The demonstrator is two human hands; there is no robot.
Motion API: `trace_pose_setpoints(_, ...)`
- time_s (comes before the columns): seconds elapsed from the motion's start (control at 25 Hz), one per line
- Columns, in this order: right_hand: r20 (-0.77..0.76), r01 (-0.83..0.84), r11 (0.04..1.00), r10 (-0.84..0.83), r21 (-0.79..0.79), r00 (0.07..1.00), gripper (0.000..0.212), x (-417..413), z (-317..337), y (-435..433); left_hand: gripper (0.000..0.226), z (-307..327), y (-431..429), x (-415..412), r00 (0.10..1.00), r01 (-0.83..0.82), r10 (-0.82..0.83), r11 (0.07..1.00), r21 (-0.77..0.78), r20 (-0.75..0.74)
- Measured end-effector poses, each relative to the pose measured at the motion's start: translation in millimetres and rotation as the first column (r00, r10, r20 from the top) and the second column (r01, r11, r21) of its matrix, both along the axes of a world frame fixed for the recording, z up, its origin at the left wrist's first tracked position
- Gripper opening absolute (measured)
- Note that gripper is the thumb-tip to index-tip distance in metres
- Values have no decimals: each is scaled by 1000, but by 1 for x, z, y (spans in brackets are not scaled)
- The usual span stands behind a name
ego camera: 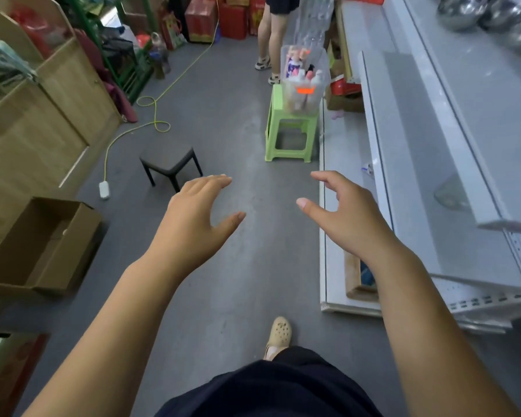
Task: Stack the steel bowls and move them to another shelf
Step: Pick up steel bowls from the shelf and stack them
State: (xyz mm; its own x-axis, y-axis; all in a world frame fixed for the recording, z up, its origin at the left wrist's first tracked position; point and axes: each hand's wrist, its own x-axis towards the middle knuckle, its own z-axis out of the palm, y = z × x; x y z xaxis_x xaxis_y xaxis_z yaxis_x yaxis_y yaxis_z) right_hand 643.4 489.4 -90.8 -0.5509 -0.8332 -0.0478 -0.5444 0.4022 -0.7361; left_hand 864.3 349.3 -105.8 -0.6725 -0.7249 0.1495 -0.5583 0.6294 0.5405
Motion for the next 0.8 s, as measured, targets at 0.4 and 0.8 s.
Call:
trace_pose_setpoints(0.4,-126,-150,980,167,131,978,74,-147,25,-165,61,10,-149,-151,989,-86,84,996,-11,-122)
trace_pose_setpoints(0.8,-124,229,972,-222,45,967,71,-248,39,-292,60,31,-350,-305,957,278,-284,957,-82,-62)
